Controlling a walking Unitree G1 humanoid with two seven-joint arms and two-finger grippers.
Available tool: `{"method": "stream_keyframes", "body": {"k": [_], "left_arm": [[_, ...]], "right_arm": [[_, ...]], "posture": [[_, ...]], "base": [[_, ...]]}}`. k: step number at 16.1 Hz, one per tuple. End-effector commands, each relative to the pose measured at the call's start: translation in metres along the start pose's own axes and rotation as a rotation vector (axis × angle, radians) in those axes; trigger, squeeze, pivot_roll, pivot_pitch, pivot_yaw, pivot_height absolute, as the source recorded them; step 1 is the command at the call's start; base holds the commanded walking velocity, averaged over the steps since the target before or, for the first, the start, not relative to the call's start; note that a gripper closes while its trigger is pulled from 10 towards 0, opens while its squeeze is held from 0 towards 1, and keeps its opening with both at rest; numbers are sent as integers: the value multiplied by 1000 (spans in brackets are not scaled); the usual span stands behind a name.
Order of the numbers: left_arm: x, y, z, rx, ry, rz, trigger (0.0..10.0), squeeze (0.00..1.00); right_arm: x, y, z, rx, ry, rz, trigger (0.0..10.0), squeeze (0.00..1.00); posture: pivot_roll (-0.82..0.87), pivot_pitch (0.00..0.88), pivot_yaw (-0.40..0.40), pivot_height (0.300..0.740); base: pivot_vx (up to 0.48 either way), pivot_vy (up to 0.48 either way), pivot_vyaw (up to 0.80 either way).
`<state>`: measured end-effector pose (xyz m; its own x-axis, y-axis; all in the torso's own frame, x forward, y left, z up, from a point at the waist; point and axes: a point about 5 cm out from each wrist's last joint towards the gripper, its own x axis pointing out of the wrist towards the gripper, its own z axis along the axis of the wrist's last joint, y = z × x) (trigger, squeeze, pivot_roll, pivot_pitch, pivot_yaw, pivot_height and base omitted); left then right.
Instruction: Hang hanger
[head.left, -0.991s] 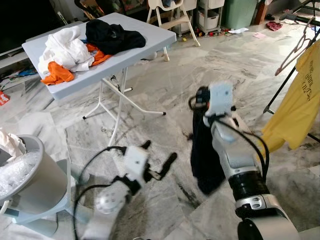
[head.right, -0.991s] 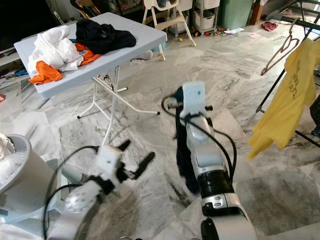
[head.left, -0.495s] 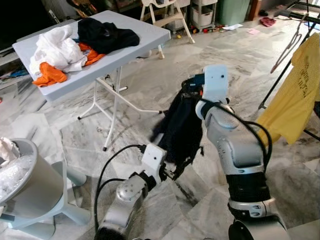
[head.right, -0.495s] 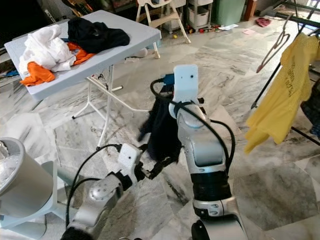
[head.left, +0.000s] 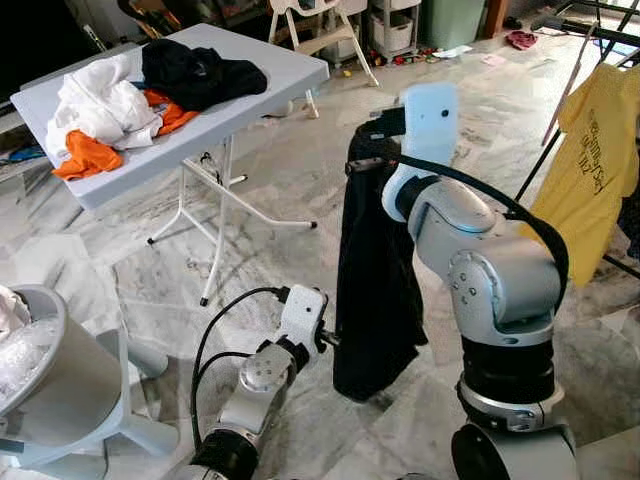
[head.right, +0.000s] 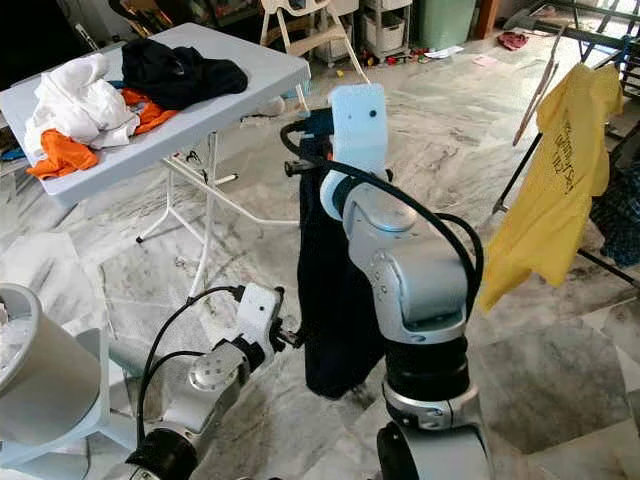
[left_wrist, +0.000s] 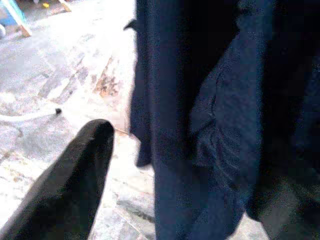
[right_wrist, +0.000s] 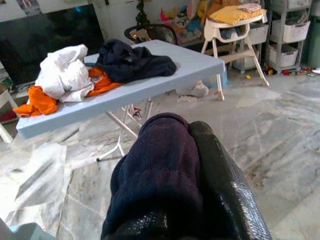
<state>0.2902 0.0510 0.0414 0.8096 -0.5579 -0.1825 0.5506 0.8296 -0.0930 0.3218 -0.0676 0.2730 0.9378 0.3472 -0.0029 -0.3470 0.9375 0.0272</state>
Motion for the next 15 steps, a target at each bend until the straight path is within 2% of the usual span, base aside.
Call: {"method": "stream_keyframes", "body": {"k": [1,5,6,7,15], "left_arm": [[-1,2,-7,-51,17,-6,0,0],[5,-8,-12,-210,35,-33,0,0],[7,-7,-12,-299,34,-24,0,0],[7,-5,-11,-335,31,-19,0,0],[9,11,-5,-408,0,48,0,0]], "right_arm": [[-6,9,24,-1,-74,47,0,0],[-8,9,26,-2,-59,48,0,0],[-8,9,26,0,-56,47,0,0],[-8,9,26,1,-52,46,0,0],[-6,8,22,6,-45,39,0,0]], "posture": [[-284,81,147,740],[-286,79,151,740],[-286,77,154,740],[-284,77,155,740],[-268,62,157,740]], "base": [[0,0,0],[0,0,0],[0,0,0],[0,0,0],[0,0,0]]}}
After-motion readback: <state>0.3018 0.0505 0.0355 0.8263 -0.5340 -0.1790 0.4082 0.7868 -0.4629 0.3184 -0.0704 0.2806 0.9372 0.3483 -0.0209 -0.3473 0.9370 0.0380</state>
